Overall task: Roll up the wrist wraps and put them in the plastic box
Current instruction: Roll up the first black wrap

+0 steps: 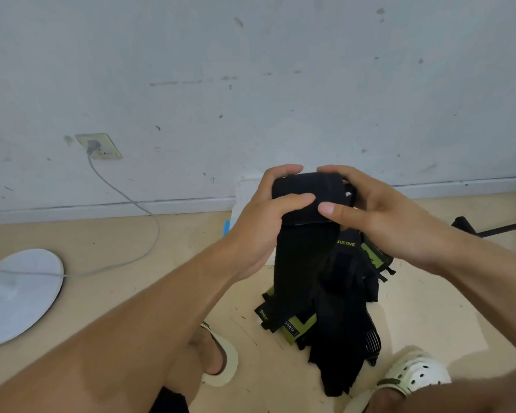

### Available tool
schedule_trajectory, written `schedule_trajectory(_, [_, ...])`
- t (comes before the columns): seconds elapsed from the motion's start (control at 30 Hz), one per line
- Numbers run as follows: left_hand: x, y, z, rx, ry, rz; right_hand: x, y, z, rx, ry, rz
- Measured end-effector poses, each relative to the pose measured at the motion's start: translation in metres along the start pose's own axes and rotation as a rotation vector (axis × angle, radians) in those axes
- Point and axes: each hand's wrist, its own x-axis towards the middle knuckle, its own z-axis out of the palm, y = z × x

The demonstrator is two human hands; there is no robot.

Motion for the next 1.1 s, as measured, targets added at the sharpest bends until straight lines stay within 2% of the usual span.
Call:
schedule_trajectory(0.2, [-0.003,-0.002,0.002,0.075,0.024,-0.043,-0.008,0.007,0.011,-0.102,-0.052,0.011])
schedule_trajectory(0.3, [-0.002,0.001,0.005,0.065,0.040,-0.040,-0.008,0.009,0.005,0.022,0.070,-0.063])
schedule_trajectory(0.5, [0.000,0.011,0.013,-0.056,0.075,-0.101,-0.005,0.011,0.005,-0.032,0.215,-0.240])
schedule_trajectory(0.6, [0.000,0.013,0.010,-0.090,0.104,-0.081,0.000,0.015,0.004,0.008,0.178,-0.233])
schedule_trajectory(0.73, [0.004,0.010,0.004,-0.018,0.095,0.022,0.000,0.012,0.002,0.149,0.006,-0.143])
schedule_trajectory(0.93, [0.007,-0.002,-0.001,0.211,0.050,0.069,0.004,0.015,0.006,0.009,-0.095,-0.025])
schedule_trajectory(1.1, [0.008,-0.002,-0.005,0.267,0.032,0.064,0.004,0.014,0.001,0.181,0.034,-0.050])
